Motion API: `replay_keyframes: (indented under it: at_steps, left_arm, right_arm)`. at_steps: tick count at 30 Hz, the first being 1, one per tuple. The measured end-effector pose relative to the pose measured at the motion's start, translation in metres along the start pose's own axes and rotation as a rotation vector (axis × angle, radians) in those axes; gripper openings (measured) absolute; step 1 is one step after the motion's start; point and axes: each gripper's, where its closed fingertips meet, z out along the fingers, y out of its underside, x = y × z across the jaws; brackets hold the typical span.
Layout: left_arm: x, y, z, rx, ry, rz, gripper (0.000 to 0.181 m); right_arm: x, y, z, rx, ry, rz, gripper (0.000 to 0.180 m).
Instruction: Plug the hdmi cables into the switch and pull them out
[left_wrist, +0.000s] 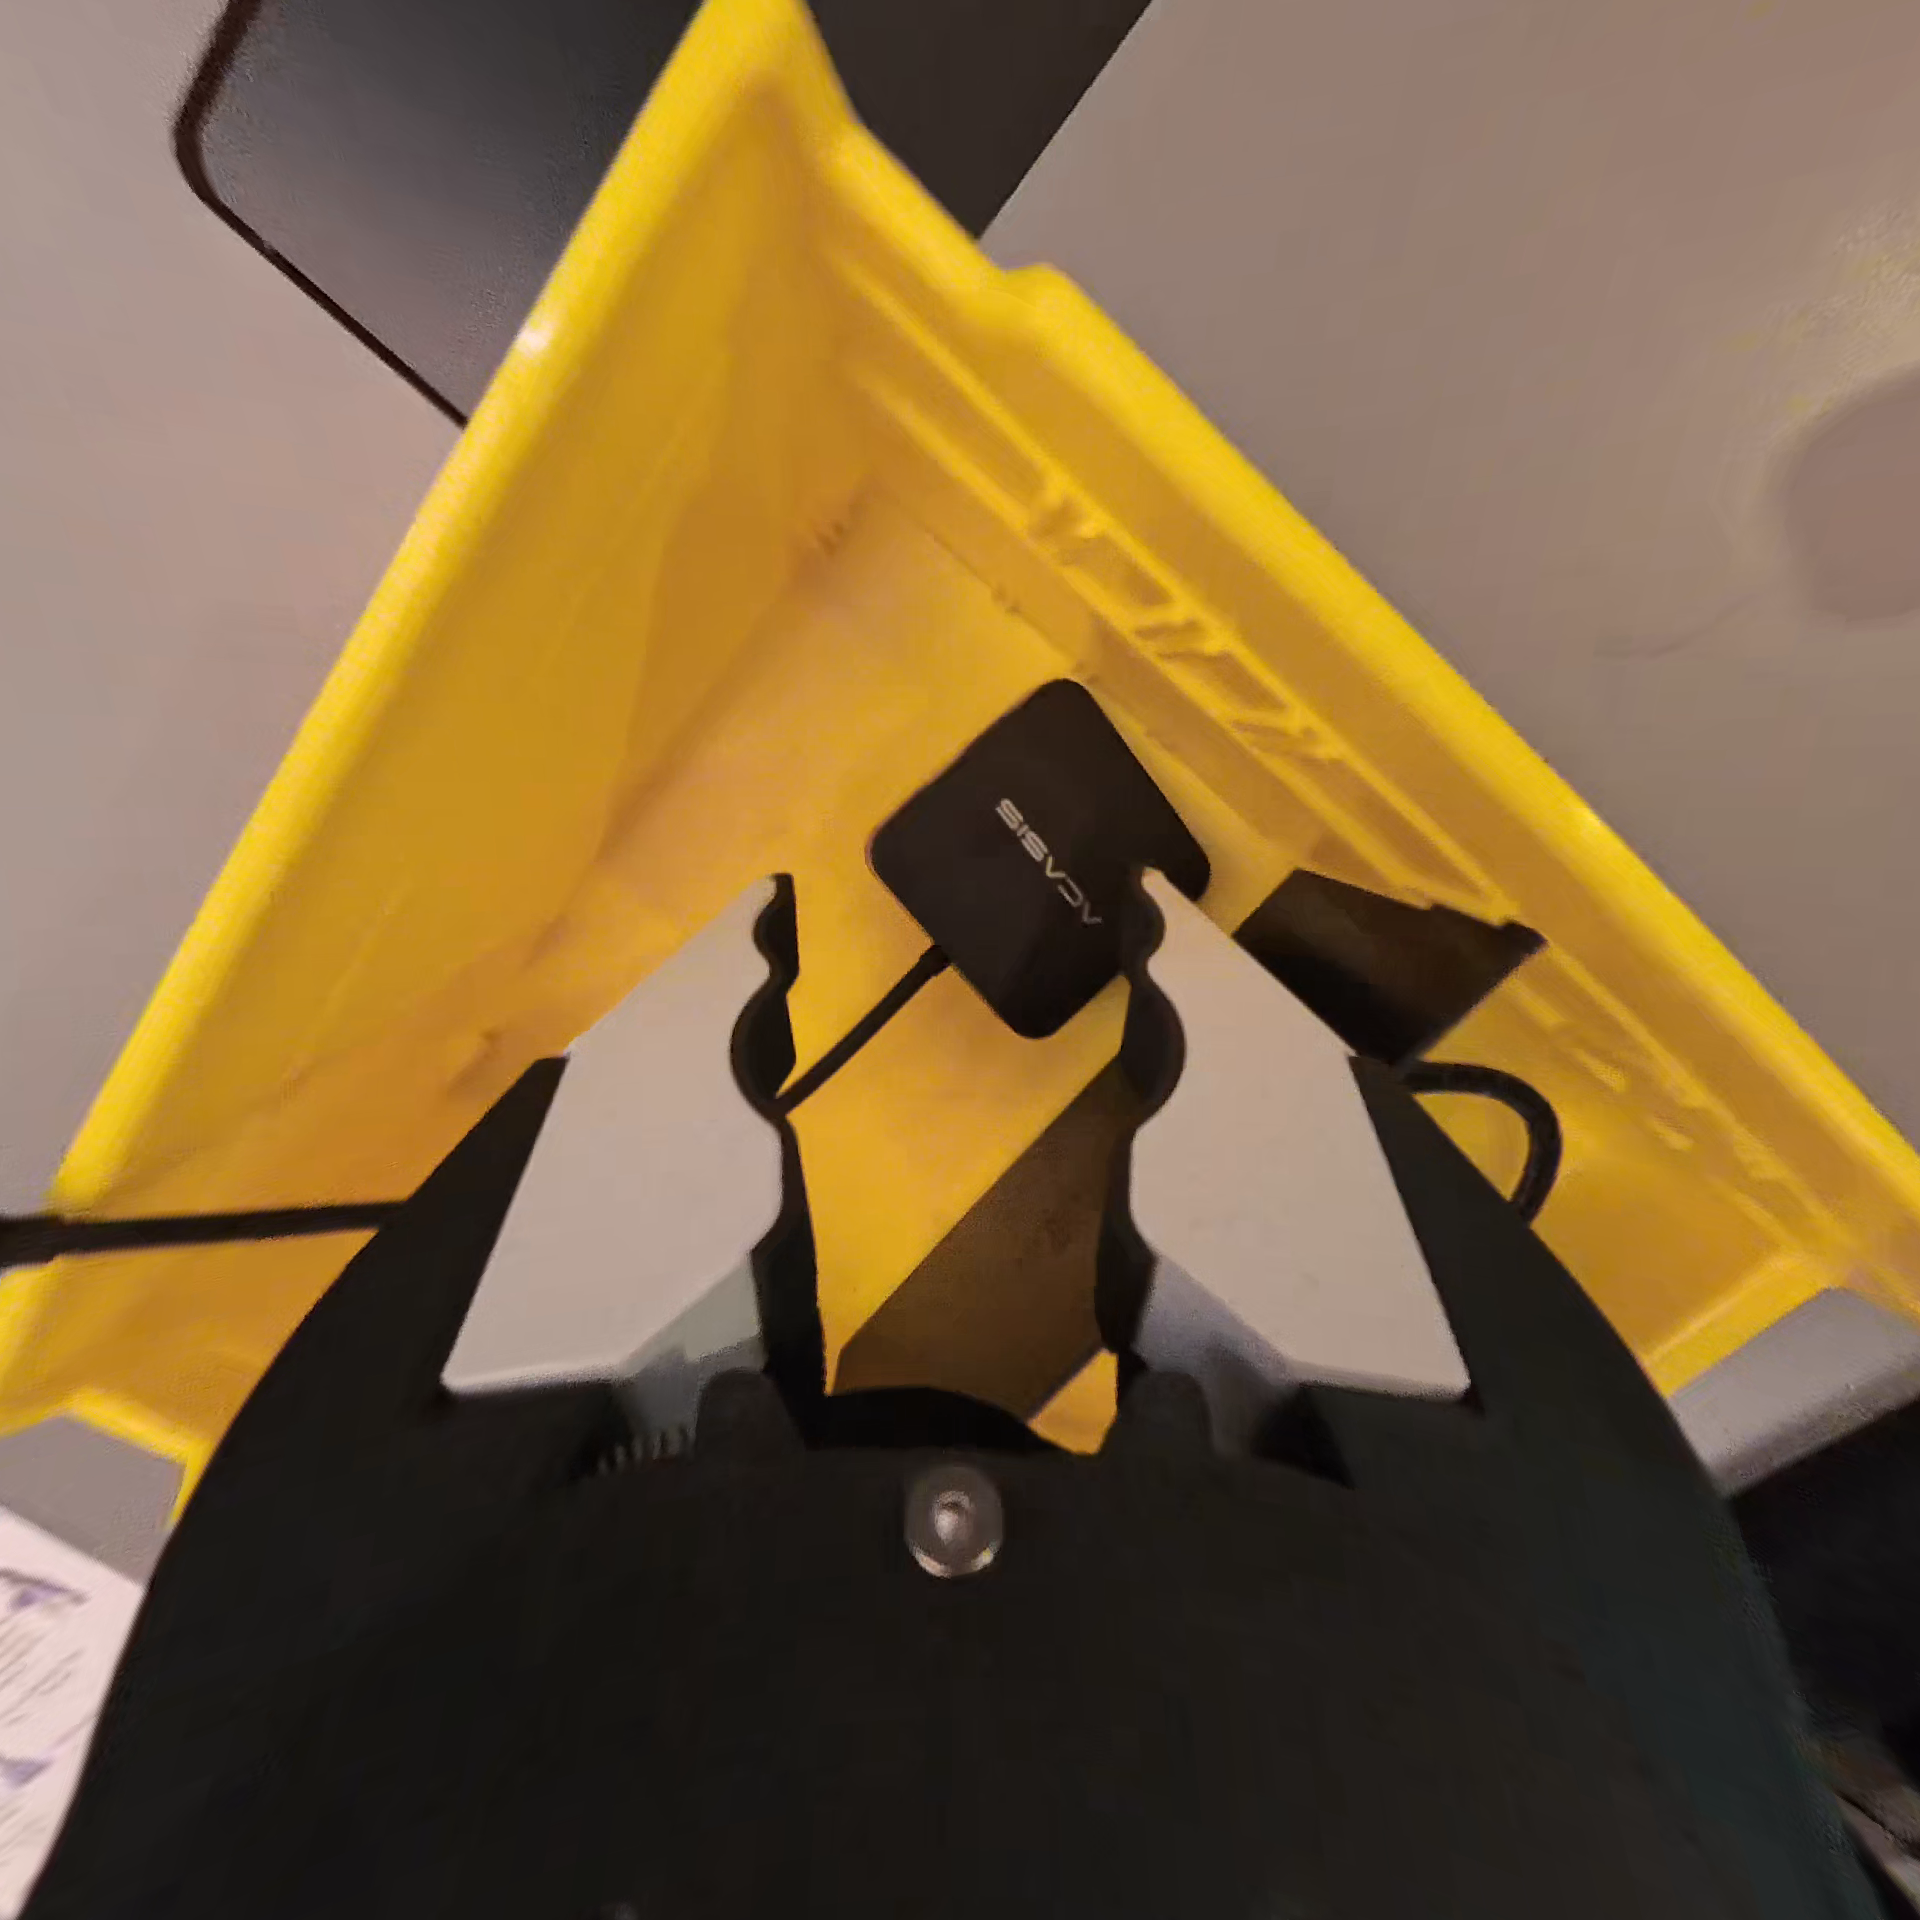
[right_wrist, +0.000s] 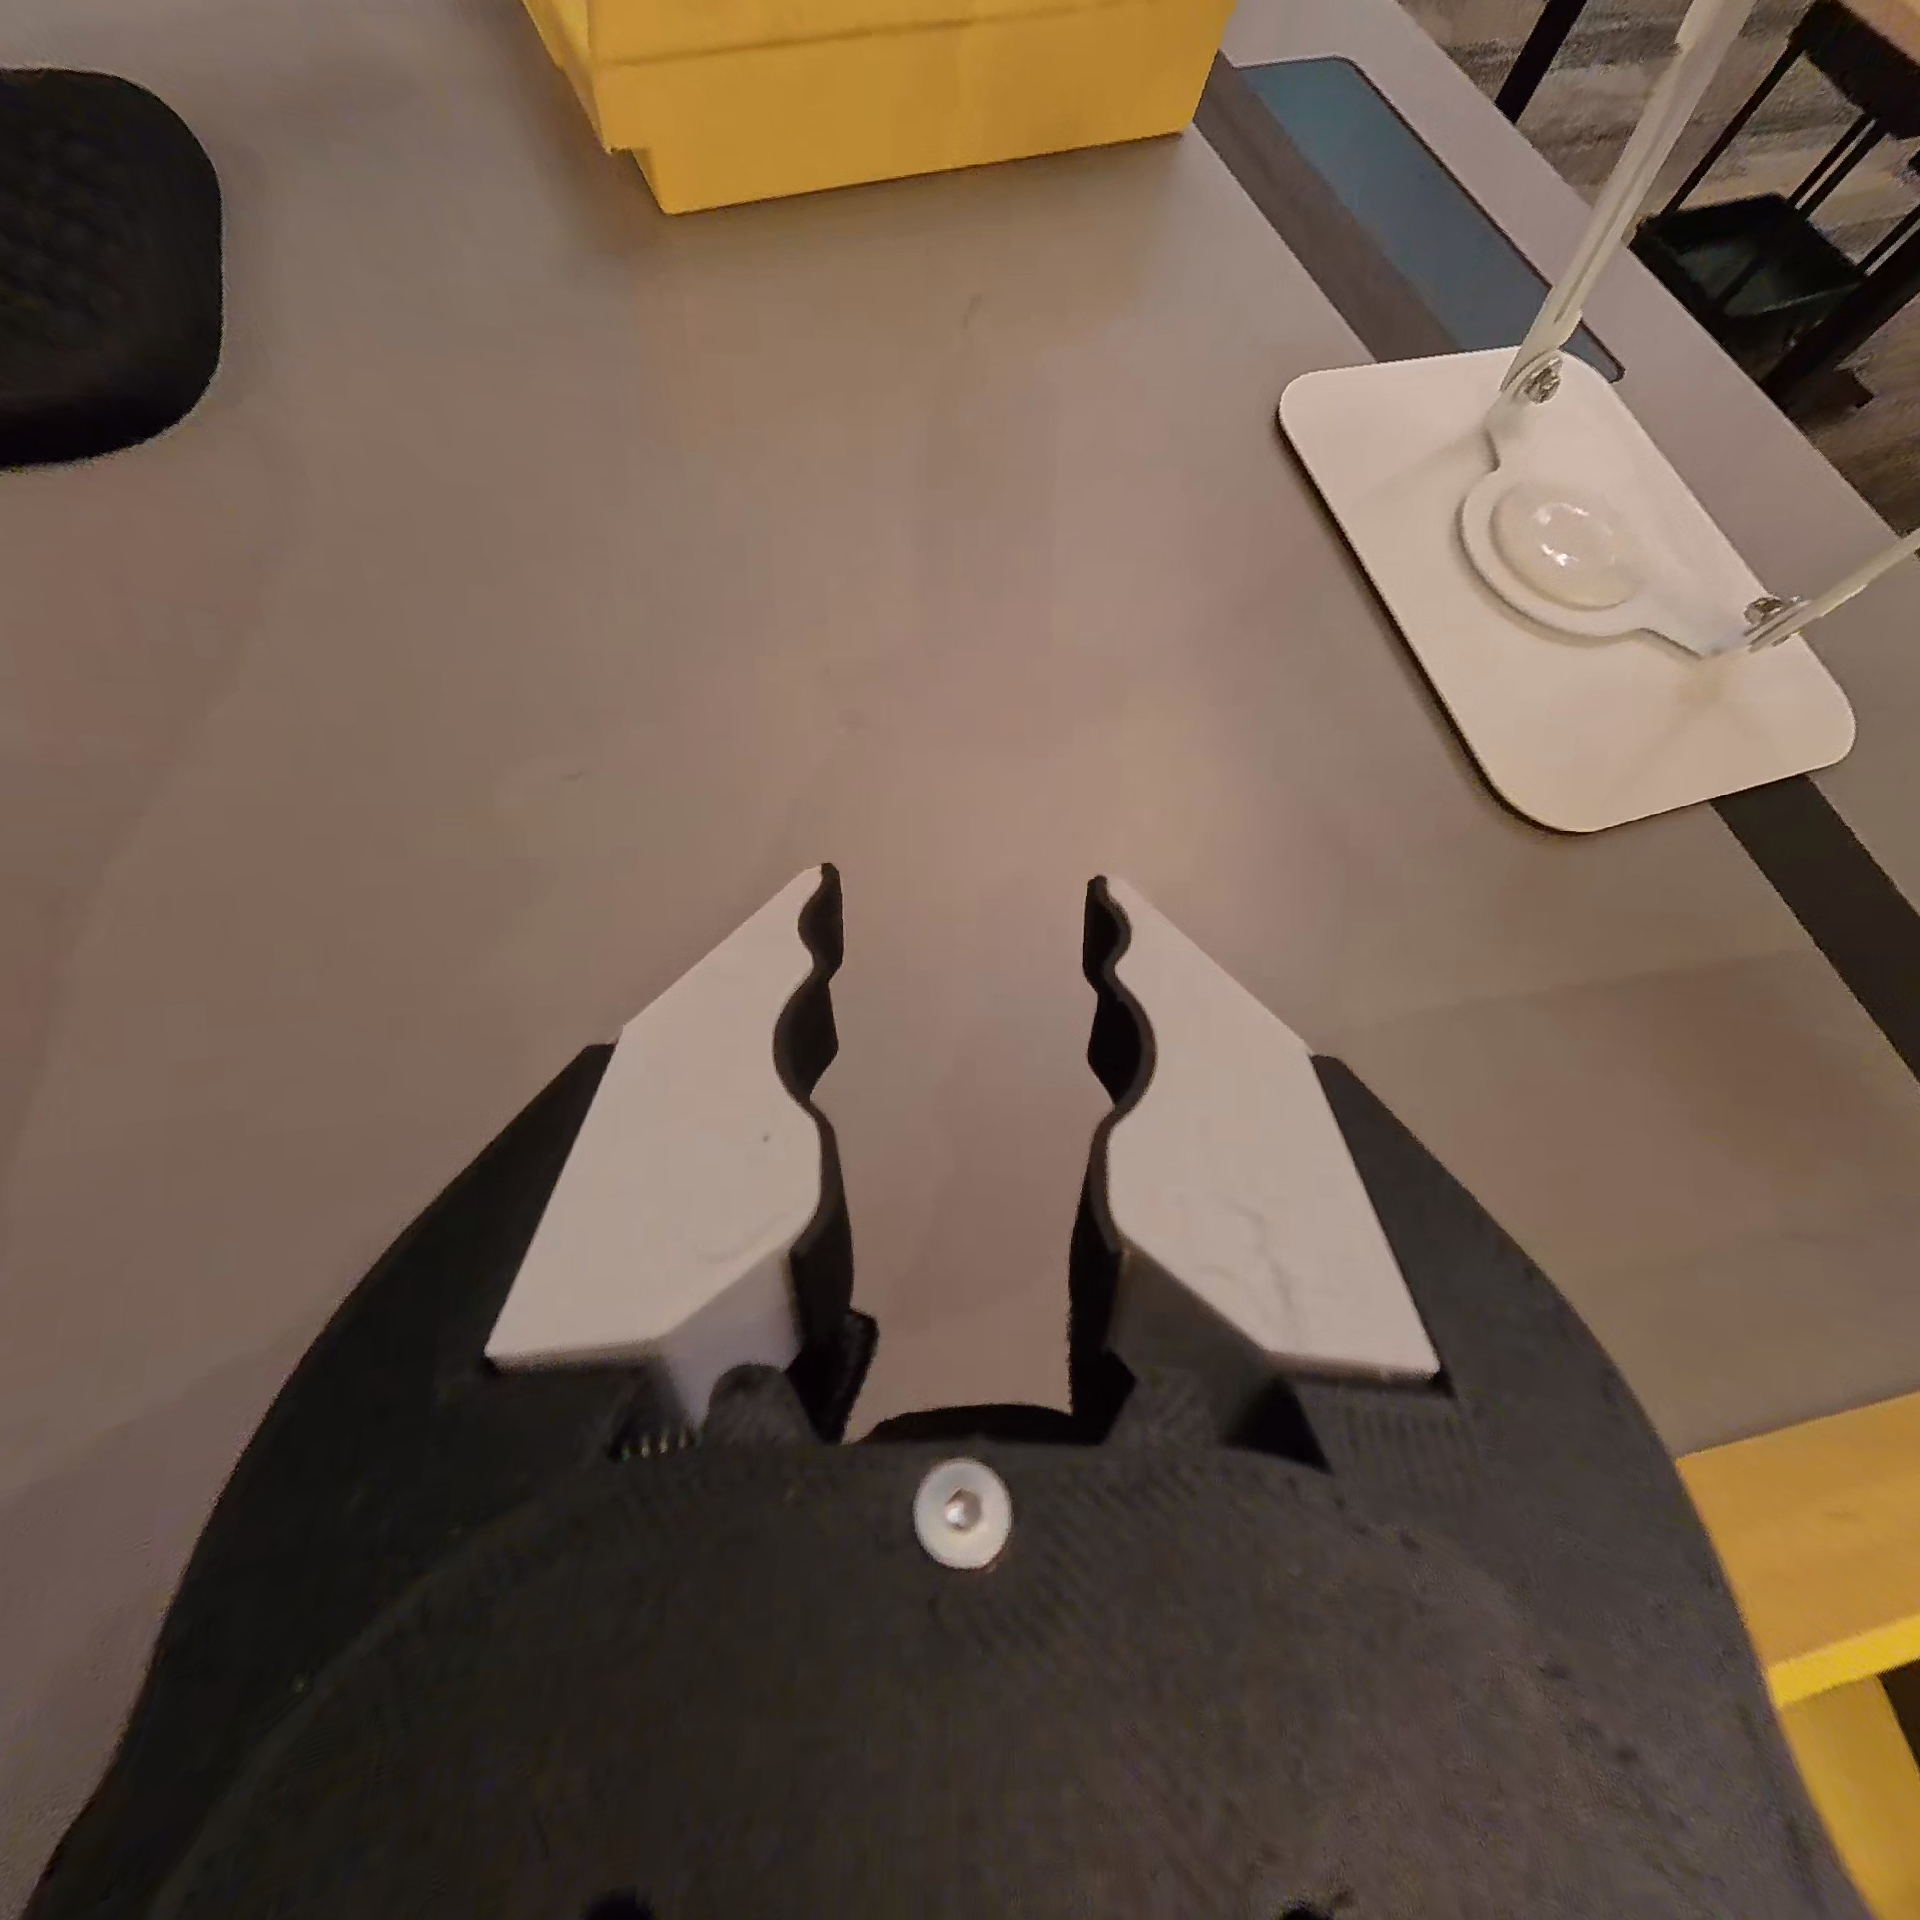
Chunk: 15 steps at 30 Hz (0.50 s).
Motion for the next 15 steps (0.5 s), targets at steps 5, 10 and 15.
replay_keyframes:
  at_steps: [5,10,15]
  left_arm:
    - [-0.003,0.021,0.026,-0.16,0.113,-0.104,0.052]
    - [0.018,0.024,0.032,-0.181,0.28,-0.158,0.034]
    - [0.015,0.02,0.025,-0.125,0.268,-0.139,0.015]
  right_arm:
    - [0.001,0.005,0.002,-0.003,-0.008,0.003,0.045]
    - [0.004,0.005,0.003,0.014,-0.01,0.009,0.045]
    - [0.004,0.008,0.005,0.012,-0.014,0.007,0.045]
